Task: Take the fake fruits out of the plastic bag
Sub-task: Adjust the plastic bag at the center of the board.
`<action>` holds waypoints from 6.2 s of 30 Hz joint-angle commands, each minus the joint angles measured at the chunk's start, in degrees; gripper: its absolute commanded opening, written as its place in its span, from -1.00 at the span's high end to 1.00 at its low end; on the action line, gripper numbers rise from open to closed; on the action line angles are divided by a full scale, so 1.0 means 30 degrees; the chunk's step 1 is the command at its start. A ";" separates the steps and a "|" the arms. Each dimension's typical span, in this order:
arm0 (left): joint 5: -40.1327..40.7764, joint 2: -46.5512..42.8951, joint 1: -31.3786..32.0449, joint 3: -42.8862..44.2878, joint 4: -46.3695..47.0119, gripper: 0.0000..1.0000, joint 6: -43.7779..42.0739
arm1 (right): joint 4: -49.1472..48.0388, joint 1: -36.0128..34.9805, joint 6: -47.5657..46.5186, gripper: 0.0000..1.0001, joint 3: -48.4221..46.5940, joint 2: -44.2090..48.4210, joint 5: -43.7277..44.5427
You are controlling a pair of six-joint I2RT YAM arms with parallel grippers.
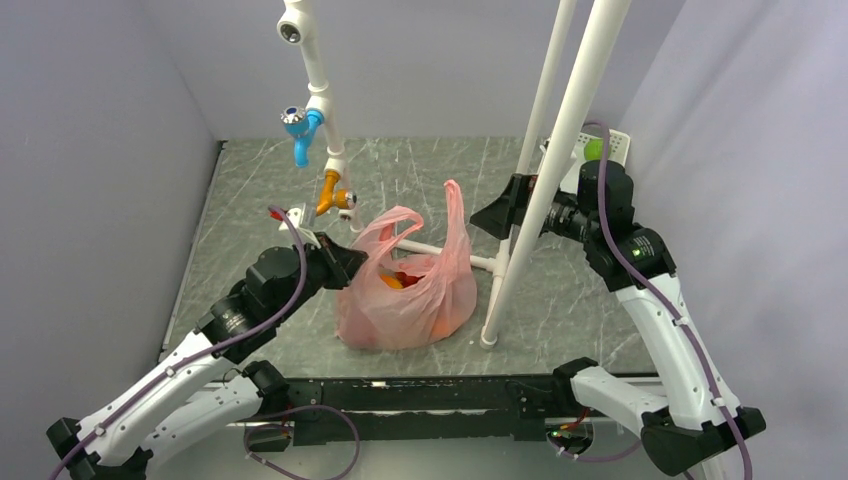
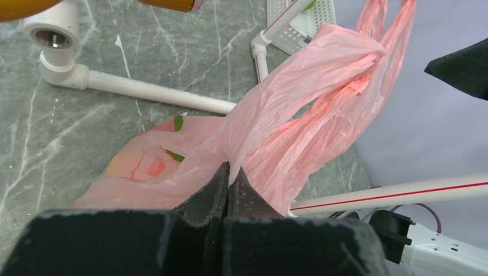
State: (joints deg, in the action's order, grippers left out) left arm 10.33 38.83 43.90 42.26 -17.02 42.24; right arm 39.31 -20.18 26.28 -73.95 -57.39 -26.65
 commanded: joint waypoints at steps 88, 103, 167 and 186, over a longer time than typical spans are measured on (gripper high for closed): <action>-0.0573 0.0957 -0.0321 0.1118 0.1521 1.00 0.0532 | -0.7847 -0.3363 -0.2746 -0.05 -0.2108 -0.5464 -0.8713; -0.0564 0.1574 -0.0318 0.1697 0.2014 1.00 0.0540 | -0.8071 -0.3412 -0.4969 0.38 0.3291 -0.6475 -0.5330; -0.3738 -0.2214 -0.0712 -0.5042 0.3519 1.00 0.3372 | -1.1556 -0.5051 -0.5256 -0.22 0.6605 -0.8603 -0.1938; -0.4043 -0.3205 -0.0696 -0.5725 0.6131 1.00 0.2779 | -1.1483 -0.6676 -0.5753 -0.14 0.6001 -0.8524 -0.3762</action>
State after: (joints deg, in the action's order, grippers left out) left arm -0.89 30.48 41.95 26.15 -2.96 49.41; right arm 6.87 -39.18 9.85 -53.28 -86.06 -35.68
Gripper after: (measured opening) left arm 0.012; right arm 0.526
